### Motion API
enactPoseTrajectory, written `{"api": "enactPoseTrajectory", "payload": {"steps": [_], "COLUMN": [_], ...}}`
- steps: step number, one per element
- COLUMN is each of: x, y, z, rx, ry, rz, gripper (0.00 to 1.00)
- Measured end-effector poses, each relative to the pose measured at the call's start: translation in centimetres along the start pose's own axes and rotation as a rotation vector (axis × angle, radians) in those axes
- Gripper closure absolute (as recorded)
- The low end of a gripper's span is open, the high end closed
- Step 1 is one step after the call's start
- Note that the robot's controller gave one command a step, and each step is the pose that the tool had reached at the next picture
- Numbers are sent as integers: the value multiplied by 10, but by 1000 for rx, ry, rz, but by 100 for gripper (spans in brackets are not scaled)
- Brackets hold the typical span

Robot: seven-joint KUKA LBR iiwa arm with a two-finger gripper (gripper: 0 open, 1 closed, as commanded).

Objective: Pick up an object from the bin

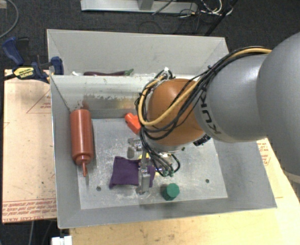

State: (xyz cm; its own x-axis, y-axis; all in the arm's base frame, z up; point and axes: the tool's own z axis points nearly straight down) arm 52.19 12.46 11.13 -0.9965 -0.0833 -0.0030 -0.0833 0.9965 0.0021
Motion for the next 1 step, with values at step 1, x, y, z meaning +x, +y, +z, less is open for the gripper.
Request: {"api": "enactPoseTrajectory", "payload": {"steps": [1], "x": [-9], "y": [-6], "z": [41], "rx": [-5], "ry": [-6], "rz": [-109], "gripper": [100]}}
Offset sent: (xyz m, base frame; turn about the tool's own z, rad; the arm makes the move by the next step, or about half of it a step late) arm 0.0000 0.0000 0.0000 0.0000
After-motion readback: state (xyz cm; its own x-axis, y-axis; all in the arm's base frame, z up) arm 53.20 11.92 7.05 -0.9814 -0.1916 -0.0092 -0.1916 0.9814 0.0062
